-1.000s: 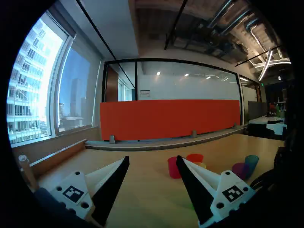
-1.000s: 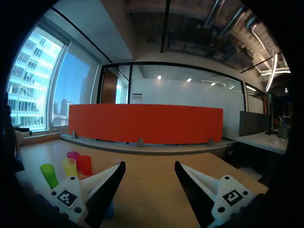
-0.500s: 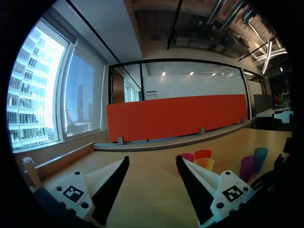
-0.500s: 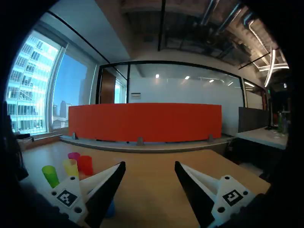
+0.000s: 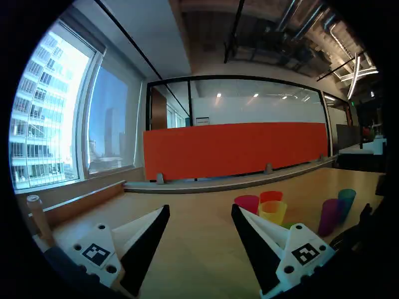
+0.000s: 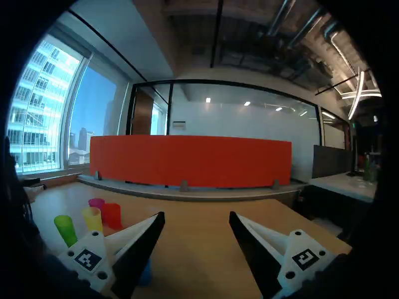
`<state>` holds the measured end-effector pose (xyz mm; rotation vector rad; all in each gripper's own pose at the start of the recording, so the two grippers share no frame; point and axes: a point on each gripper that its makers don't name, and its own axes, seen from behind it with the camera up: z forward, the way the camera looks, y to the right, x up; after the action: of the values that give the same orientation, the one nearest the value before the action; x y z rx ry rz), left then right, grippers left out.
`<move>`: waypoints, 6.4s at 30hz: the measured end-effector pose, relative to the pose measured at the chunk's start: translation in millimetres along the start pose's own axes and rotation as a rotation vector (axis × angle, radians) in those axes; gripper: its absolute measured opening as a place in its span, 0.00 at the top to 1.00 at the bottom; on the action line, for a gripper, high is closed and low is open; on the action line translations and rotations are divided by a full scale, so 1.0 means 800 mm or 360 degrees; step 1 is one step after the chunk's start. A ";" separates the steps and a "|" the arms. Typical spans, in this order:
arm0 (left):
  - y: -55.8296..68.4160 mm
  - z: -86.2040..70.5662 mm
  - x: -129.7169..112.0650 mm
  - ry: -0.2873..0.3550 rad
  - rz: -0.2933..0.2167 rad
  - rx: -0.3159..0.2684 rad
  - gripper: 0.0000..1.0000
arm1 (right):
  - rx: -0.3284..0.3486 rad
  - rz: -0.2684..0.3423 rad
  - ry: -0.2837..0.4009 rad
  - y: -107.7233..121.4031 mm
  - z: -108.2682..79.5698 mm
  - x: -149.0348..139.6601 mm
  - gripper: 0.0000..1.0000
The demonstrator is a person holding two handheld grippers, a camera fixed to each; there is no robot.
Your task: Pour water
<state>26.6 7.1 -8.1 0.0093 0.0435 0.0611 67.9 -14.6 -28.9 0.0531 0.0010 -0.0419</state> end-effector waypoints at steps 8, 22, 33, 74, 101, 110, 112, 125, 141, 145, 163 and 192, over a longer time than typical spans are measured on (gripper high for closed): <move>-0.005 0.002 -0.014 -0.0012 -0.0037 0.0003 0.08 | 0.0008 -0.0031 -0.0020 -0.007 0.000 0.000 0.00; -0.007 0.003 -0.028 -0.0043 -0.0095 -0.0016 0.08 | -0.0001 -0.0040 -0.0033 -0.009 0.000 -0.002 0.00; -0.005 0.007 -0.032 -0.0062 -0.0101 -0.0027 0.08 | -0.0001 -0.0041 -0.0033 -0.009 0.000 -0.003 0.00; -0.006 0.008 -0.033 -0.0068 -0.0098 -0.0032 0.08 | 0.0018 -0.0087 0.0054 0.002 -0.013 -0.004 0.00; -0.005 0.009 -0.033 -0.0068 -0.0098 -0.0032 0.08 | -0.0034 -0.0015 0.0104 -0.011 0.014 -0.031 0.00; -0.005 0.008 -0.033 -0.0068 -0.0098 -0.0032 0.08 | -0.0030 0.0034 0.0099 -0.017 0.023 -0.041 0.00; -0.005 0.008 -0.033 -0.0068 -0.0098 -0.0032 0.08 | -0.0044 0.0040 0.0095 -0.013 0.025 -0.042 0.00; -0.005 0.008 -0.033 -0.0067 -0.0098 -0.0032 0.08 | -0.0069 0.0084 0.0070 0.007 0.028 -0.063 0.00; -0.005 0.008 -0.033 -0.0067 -0.0098 -0.0032 0.08 | -0.0073 0.0107 0.0026 0.014 0.034 -0.082 0.00; -0.005 0.008 -0.033 -0.0067 -0.0098 -0.0032 0.08 | -0.0071 0.0096 0.0010 0.014 0.035 -0.084 0.00; -0.005 0.008 -0.033 -0.0067 -0.0098 -0.0032 0.08 | -0.0076 0.0066 0.0000 0.013 0.036 -0.085 0.00; -0.005 0.008 -0.033 -0.0067 -0.0098 -0.0032 0.08 | -0.0078 0.0066 -0.0003 0.012 0.036 -0.086 0.00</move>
<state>1.0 1.4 -0.4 -0.0110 0.0008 -0.0001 -0.6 -3.4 0.4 0.0040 -0.0008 -0.0003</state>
